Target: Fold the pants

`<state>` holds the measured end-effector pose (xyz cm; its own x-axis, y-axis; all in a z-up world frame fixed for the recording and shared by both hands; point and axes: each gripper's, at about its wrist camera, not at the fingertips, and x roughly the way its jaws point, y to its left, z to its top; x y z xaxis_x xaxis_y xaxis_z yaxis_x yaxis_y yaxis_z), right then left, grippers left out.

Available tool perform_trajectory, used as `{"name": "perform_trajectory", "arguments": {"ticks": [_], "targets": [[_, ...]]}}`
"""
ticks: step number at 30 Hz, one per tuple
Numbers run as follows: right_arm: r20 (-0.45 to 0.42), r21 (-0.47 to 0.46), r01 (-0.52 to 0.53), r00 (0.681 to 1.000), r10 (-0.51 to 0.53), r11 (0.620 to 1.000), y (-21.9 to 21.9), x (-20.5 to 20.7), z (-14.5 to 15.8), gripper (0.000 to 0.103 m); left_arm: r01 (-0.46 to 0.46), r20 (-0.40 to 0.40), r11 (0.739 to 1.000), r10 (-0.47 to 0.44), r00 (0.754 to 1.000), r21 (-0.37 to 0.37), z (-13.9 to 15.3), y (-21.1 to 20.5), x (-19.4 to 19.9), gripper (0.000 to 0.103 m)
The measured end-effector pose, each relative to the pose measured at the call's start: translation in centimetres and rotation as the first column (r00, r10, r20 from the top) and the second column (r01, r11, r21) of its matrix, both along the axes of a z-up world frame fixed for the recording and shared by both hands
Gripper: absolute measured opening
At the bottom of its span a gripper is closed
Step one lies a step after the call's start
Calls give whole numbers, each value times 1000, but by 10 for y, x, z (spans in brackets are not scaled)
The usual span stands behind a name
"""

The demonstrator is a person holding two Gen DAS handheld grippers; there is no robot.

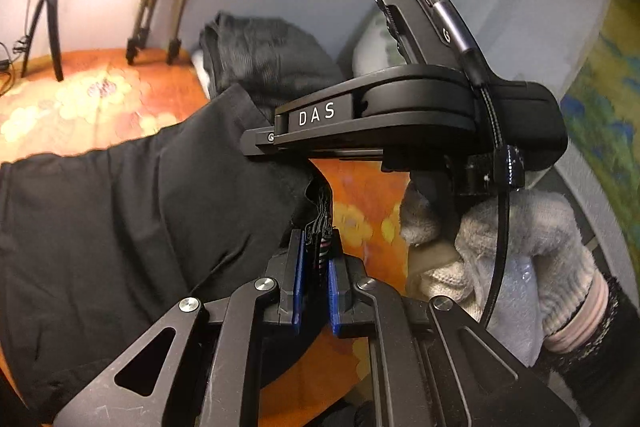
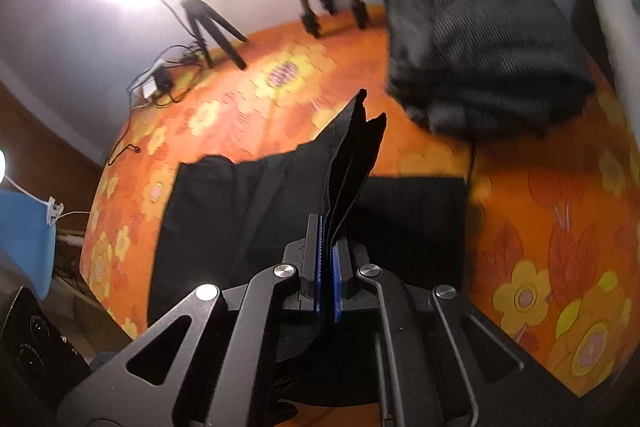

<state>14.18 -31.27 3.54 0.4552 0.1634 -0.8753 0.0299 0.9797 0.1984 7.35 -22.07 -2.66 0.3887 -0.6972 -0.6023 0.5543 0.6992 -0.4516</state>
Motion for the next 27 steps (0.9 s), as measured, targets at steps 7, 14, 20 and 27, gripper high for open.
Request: {"name": "perform_trajectory", "arguments": {"ticks": [7,14,20,27], "targets": [[-32,25,14,999,-13,1000,-23,-7,-36,4,21,-75,999,-18,997,40,-20,-12,9,14],[-57,47,29,998,-26,998,-34,-9,-56,4,-3,-73,997,8,997,77,-9,23,-14,30],[-58,-19,48,997,-49,999,-46,-16,-62,10,-189,11,970,190,982,152,-1,94,-11,32],[71,-149,-1,997,11,989,-27,-28,-26,12,-402,-36,890,419,907,216,-30,175,-1,41]]}}
